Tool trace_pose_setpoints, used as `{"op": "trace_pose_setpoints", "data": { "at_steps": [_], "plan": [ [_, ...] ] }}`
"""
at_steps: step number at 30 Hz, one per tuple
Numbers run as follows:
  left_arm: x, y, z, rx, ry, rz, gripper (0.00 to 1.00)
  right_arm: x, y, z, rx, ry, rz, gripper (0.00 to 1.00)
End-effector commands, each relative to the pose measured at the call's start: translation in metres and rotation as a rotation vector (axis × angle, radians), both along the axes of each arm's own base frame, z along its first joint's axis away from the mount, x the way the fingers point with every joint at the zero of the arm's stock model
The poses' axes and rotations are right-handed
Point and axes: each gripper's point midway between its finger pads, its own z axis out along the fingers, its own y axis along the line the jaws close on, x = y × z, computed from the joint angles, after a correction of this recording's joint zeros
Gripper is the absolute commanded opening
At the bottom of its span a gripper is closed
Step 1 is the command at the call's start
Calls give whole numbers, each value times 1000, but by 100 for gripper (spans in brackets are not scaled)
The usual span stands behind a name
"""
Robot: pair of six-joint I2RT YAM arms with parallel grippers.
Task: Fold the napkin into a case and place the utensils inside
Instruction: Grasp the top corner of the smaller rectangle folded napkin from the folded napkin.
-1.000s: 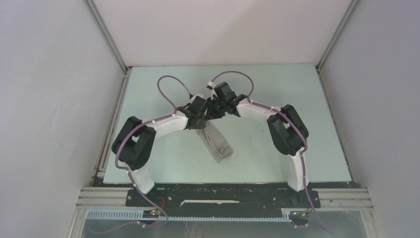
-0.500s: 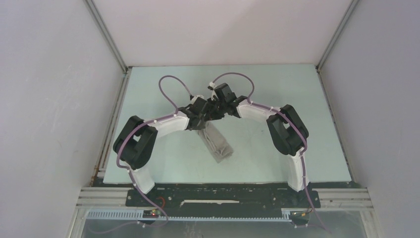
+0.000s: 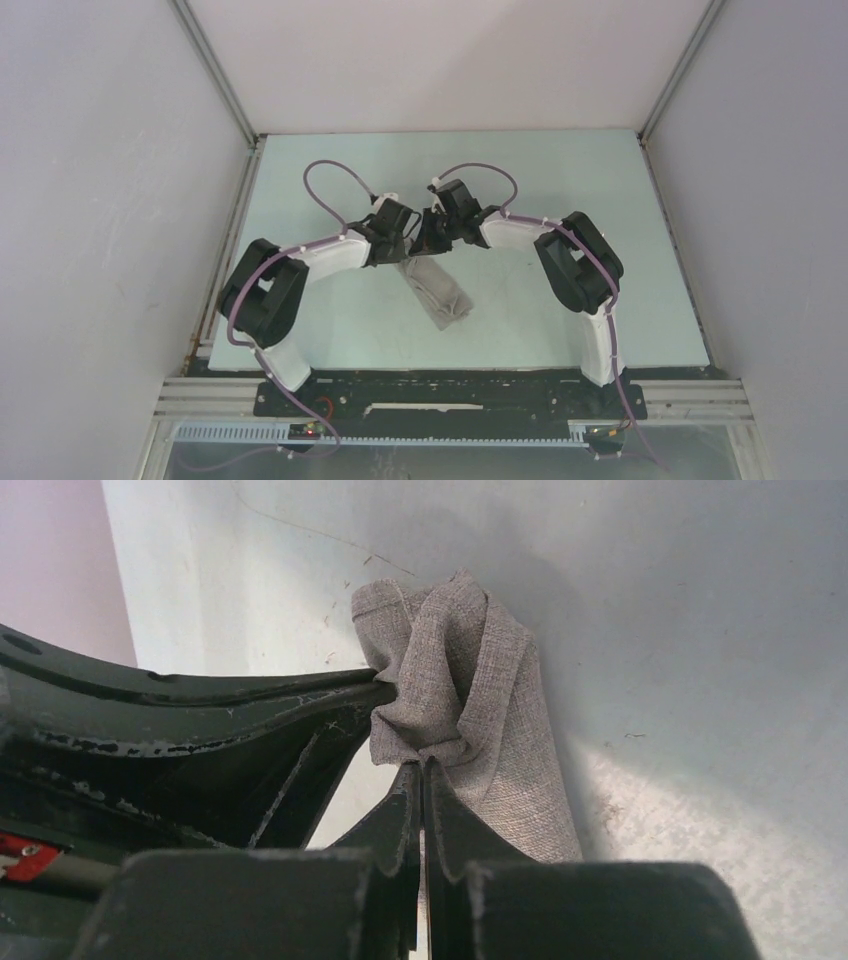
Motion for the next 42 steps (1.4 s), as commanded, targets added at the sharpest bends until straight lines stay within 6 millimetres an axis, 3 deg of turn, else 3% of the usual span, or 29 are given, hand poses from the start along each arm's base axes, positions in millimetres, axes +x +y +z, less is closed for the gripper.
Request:
{"op": "trace_pose_setpoints", "data": {
  "at_steps": [1, 11, 27, 34, 40, 42],
  "plan": [
    [14, -9, 30, -105, -109, 20, 0, -8, 12, 28, 83, 6, 10, 0],
    [13, -10, 45, -146, -179, -1, 0, -16, 19, 24, 62, 1, 19, 0],
    [7, -3, 51, -150, -238, -29, 0, -9, 20, -4, 1, 13, -36, 0],
    [5, -6, 47, -161, -226, -36, 0, -18, 28, -14, -37, -68, 142, 0],
    [5, -5, 52, -174, -238, -25, 0, -9, 45, -4, 43, -54, 190, 8],
    [6, -4, 57, -171, -251, -32, 0, -10, 48, -2, 118, -13, 218, 15]
  ]
}}
